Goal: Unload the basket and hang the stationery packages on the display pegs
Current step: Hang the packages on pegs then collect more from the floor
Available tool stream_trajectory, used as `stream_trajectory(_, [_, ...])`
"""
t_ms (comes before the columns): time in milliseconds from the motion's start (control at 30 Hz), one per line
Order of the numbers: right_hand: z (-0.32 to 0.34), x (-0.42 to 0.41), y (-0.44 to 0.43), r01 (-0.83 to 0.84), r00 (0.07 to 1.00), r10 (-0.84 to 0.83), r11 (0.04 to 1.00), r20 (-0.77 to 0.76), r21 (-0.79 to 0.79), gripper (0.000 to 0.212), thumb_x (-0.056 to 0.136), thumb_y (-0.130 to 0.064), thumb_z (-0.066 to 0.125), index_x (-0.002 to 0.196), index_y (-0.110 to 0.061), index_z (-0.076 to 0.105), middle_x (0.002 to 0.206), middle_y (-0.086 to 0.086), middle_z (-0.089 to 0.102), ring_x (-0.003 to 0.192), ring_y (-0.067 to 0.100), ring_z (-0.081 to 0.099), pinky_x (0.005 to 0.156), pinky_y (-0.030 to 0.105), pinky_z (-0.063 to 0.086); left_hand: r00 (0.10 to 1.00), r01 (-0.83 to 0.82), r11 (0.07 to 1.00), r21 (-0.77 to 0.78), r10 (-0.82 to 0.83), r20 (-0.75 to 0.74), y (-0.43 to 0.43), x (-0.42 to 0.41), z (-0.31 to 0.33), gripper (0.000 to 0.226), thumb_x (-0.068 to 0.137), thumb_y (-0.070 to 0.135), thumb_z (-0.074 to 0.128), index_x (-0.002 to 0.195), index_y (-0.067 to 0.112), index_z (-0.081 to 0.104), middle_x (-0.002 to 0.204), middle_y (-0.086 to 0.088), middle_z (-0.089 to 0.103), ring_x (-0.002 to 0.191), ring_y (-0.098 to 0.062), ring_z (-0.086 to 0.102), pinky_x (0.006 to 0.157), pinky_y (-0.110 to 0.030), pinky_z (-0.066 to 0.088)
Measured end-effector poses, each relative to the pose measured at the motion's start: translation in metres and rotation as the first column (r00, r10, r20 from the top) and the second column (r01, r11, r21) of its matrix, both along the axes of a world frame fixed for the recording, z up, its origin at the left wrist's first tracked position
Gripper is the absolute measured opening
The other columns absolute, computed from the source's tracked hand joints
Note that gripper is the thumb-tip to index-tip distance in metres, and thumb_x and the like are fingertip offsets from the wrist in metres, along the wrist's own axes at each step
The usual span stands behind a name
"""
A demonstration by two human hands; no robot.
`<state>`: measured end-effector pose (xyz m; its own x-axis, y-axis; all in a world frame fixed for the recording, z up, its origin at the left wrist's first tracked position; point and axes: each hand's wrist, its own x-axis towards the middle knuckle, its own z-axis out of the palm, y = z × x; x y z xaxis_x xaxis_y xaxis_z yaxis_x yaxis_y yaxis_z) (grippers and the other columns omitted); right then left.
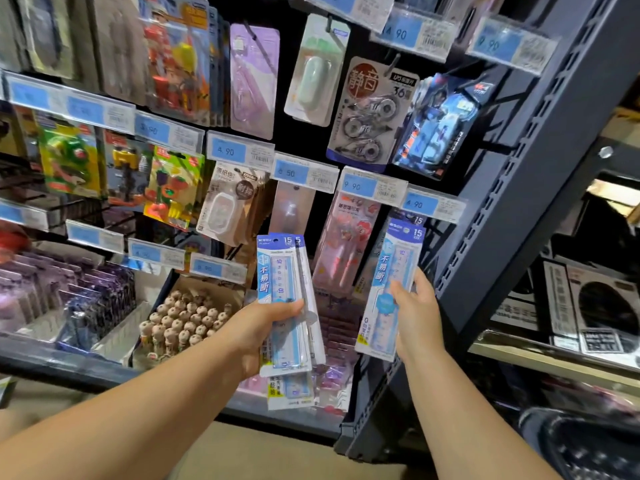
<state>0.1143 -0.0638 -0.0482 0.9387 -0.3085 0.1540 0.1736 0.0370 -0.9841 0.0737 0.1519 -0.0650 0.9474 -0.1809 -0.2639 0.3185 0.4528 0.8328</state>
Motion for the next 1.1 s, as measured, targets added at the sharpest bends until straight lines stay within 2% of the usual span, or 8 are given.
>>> stream_trajectory(200, [0.000, 0.016, -0.012, 0.139, 0.990, -0.137, 0.985, 0.024, -0.102, 0.041, 0.099, -0.012, 0.050, 0.127, -0.041, 0.058, 0.119, -0.011, 0.067, 0.106, 0.013, 0.066, 0.099, 0.045, 0.051, 0.999, 0.029, 0.999, -0.022, -0.028, 0.018, -0.004, 0.005, -0.005, 0.027, 0.089, 0.012, 0.064, 0.115, 0.005, 0.062, 0.096, -0.016, 0.075, 0.077, -0.022, 0.073, 0.062, -0.034, 0.058])
stream_trajectory(300, [0.004, 0.023, -0.015, 0.175, 0.985, -0.174, 0.976, 0.020, -0.126, 0.041, 0.099, -0.016, 0.049, 0.134, -0.038, 0.054, 0.123, -0.010, 0.065, 0.108, 0.013, 0.065, 0.098, 0.045, 0.051, 0.998, 0.052, 0.998, -0.039, -0.051, 0.035, -0.008, 0.007, -0.003, 0.030, 0.081, 0.013, 0.066, 0.109, 0.003, 0.063, 0.085, -0.016, 0.075, 0.064, -0.023, 0.073, 0.050, -0.031, 0.057])
stream_trajectory(600, [0.005, 0.044, -0.015, 0.243, 0.969, -0.247, 0.942, 0.012, -0.231, 0.038, 0.100, -0.021, 0.046, 0.135, -0.034, 0.054, 0.120, -0.006, 0.066, 0.103, 0.015, 0.066, 0.092, 0.042, 0.055, 0.997, 0.045, 0.999, 0.005, -0.045, 0.065, -0.013, 0.013, 0.000, 0.042, 0.071, 0.015, 0.068, 0.111, 0.003, 0.064, 0.079, -0.013, 0.074, 0.061, -0.024, 0.071, 0.049, -0.031, 0.056])
stream_trajectory(767, [0.006, 0.052, -0.011, 0.309, 0.940, -0.341, 0.872, -0.017, -0.379, 0.034, 0.098, -0.026, 0.049, 0.131, -0.028, 0.058, 0.118, -0.004, 0.067, 0.101, 0.018, 0.065, 0.088, 0.038, 0.054, 0.995, 0.056, 0.998, 0.007, -0.056, 0.085, -0.011, 0.017, 0.004, 0.034, 0.075, 0.014, 0.069, 0.107, 0.006, 0.064, 0.079, -0.013, 0.074, 0.061, -0.024, 0.071, 0.053, -0.033, 0.057])
stream_trajectory(867, [0.011, 0.043, 0.003, 0.330, 0.929, -0.370, 0.791, 0.027, -0.515, 0.041, 0.096, -0.026, 0.054, 0.137, -0.024, 0.050, 0.133, 0.005, 0.055, 0.117, 0.026, 0.055, 0.092, 0.037, 0.047, 0.995, 0.053, 0.999, -0.009, -0.052, 0.091, -0.009, 0.014, 0.009, 0.026, 0.086, 0.012, 0.064, 0.112, 0.006, 0.063, 0.083, -0.011, 0.074, 0.066, -0.021, 0.072, 0.076, -0.038, 0.055])
stream_trajectory(933, [0.019, 0.026, 0.018, 0.331, 0.939, -0.327, 0.781, 0.105, -0.529, 0.048, 0.097, -0.024, 0.055, 0.143, -0.022, 0.039, 0.138, 0.003, 0.043, 0.119, 0.022, 0.050, 0.085, 0.028, 0.037, 0.994, 0.044, 0.999, -0.005, -0.044, 0.096, -0.005, 0.015, 0.009, 0.035, 0.081, 0.016, 0.068, 0.114, 0.005, 0.063, 0.086, -0.010, 0.074, 0.074, -0.022, 0.071, 0.085, -0.041, 0.051])
stream_trajectory(1000, [0.023, 0.013, 0.033, 0.234, 0.972, -0.172, 0.804, 0.163, -0.546, 0.035, 0.097, -0.025, 0.056, 0.130, -0.024, 0.044, 0.120, -0.005, 0.050, 0.103, 0.014, 0.053, 0.075, 0.022, 0.037, 0.994, 0.062, 0.998, -0.002, -0.062, 0.087, -0.001, 0.015, 0.010, 0.039, 0.072, 0.022, 0.071, 0.107, 0.006, 0.066, 0.081, -0.007, 0.072, 0.076, -0.023, 0.068, 0.075, -0.038, 0.052])
stream_trajectory(1100, [0.021, 0.004, 0.053, -0.152, 0.988, 0.139, 0.819, -0.065, -0.553, 0.013, 0.094, -0.037, 0.060, 0.099, -0.026, 0.056, 0.095, -0.008, 0.061, 0.089, 0.012, 0.059, 0.075, 0.025, 0.049, 0.992, 0.106, 0.994, -0.013, -0.105, 0.073, 0.000, 0.011, 0.009, 0.019, 0.073, 0.025, 0.070, 0.083, 0.010, 0.066, 0.059, 0.001, 0.064, 0.061, -0.018, 0.065, 0.070, -0.033, 0.054])
